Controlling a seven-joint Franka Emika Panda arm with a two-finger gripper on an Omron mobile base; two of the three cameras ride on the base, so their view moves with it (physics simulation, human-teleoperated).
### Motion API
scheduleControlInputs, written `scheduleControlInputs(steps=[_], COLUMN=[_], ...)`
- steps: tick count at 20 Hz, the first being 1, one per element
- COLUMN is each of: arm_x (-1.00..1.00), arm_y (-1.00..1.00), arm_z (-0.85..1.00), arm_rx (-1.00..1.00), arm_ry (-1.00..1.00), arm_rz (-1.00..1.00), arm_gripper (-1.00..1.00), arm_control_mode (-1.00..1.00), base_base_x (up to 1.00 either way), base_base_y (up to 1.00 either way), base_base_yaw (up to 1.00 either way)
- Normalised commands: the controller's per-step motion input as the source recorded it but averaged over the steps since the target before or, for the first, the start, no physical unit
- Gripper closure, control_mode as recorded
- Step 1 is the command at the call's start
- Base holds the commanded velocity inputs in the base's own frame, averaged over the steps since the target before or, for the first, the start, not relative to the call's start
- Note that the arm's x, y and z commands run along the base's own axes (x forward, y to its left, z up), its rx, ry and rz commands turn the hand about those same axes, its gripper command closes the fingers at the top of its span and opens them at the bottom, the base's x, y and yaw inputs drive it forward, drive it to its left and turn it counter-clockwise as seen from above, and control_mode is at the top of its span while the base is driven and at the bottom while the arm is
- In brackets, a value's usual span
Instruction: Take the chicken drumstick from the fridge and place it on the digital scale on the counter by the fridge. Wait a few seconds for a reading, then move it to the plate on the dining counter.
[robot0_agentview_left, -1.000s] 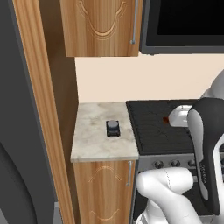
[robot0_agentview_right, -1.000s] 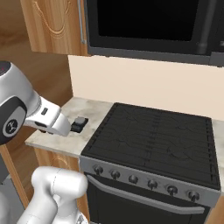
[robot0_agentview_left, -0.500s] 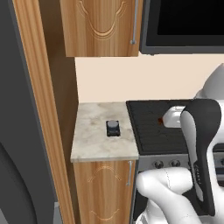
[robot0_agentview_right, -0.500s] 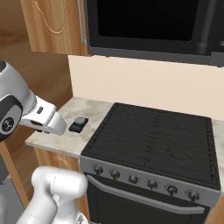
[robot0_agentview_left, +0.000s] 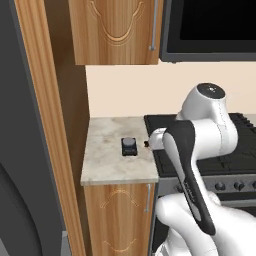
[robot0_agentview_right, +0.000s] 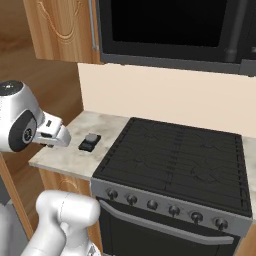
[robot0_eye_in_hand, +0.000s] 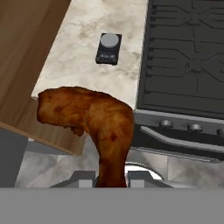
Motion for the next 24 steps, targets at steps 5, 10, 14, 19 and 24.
scheduleControlInputs(steps=[5, 10, 14, 19, 24], arm_x=[1.0, 1.0, 0.61, 0.23, 0.48], arm_y=[0.13, 0.52, 0.32, -0.19, -0.44], arm_z=[-0.11, -0.29, -0.58, -0.2, -0.1], arm_rx=[-0.02, -0.02, 0.0, 0.0, 0.0], arm_ry=[0.05, 0.08, 0.01, 0.02, 0.1], arm_rz=[0.04, 0.0, 0.0, -0.01, -0.01], arm_gripper=[1.0, 1.0, 1.0, 1.0, 1.0], arm_control_mode=[-1.0, -1.0, -1.0, -1.0, -1.0], base_base_x=[0.0, 0.0, 0.0, 0.0, 0.0], base_base_y=[0.0, 0.0, 0.0, 0.0, 0.0], base_base_yaw=[0.0, 0.0, 0.0, 0.0, 0.0])
